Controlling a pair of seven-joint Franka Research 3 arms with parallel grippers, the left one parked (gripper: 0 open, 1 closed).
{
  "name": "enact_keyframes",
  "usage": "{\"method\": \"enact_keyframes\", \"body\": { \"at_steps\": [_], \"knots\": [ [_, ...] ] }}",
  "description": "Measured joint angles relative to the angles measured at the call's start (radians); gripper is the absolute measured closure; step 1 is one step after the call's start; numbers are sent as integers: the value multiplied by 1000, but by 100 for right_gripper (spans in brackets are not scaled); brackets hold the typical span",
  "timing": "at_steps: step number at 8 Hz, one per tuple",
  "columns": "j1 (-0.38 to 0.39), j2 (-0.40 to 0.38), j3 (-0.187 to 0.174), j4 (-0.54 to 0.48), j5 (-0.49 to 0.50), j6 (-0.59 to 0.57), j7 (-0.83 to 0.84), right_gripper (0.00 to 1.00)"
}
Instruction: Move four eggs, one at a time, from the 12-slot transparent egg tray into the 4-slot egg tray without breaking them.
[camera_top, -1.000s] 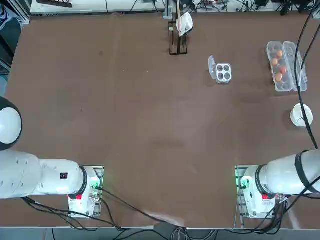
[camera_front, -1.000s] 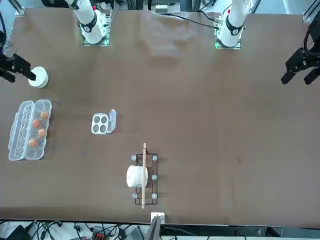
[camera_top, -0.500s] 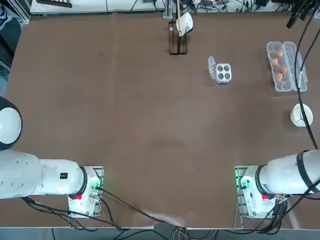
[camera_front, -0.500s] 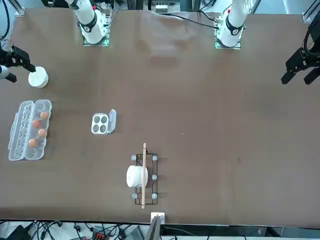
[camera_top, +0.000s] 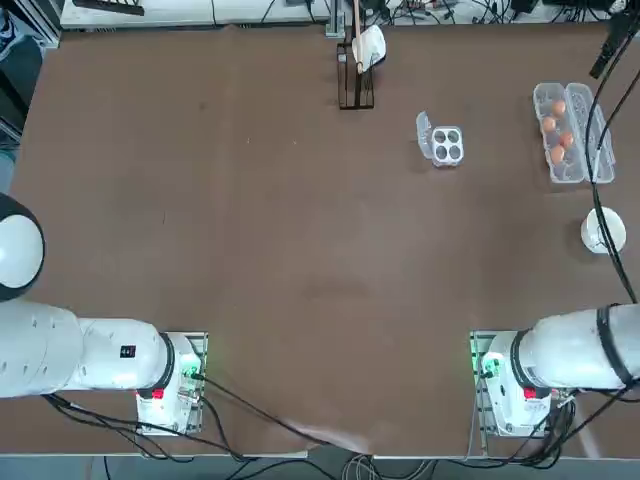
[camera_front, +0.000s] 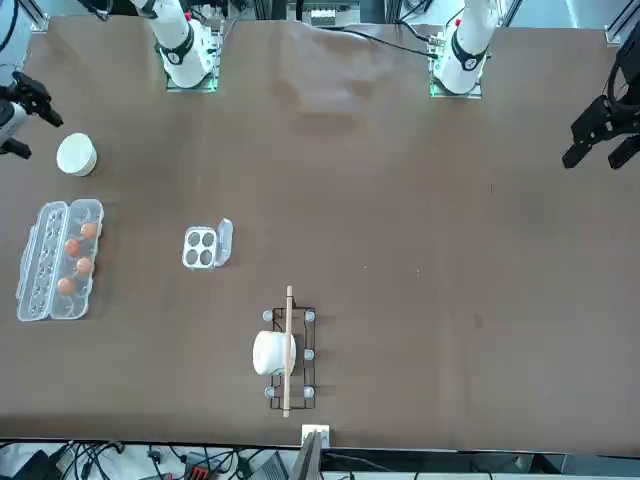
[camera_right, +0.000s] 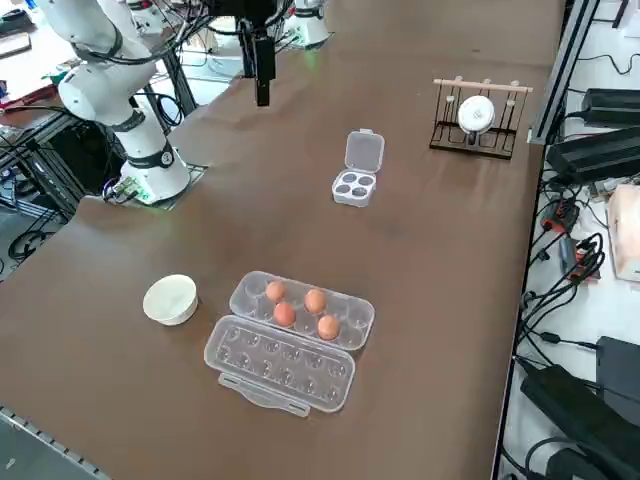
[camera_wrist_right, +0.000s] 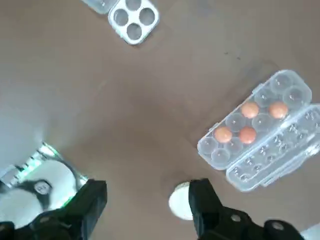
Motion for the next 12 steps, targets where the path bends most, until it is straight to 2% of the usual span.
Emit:
{"method": "enact_keyframes", "body": {
  "at_steps": [4, 7, 9, 12],
  "knots": [
    [-98, -26, -7, -269, -12, 298, -330, 0],
    [-134, -78, -8, -462, -77, 500, -367, 0],
    [-139, -61, -8, -513, -83, 539, -368, 0],
    [-180, 36, -8, -523, -84, 672, -430, 0]
  ]
}}
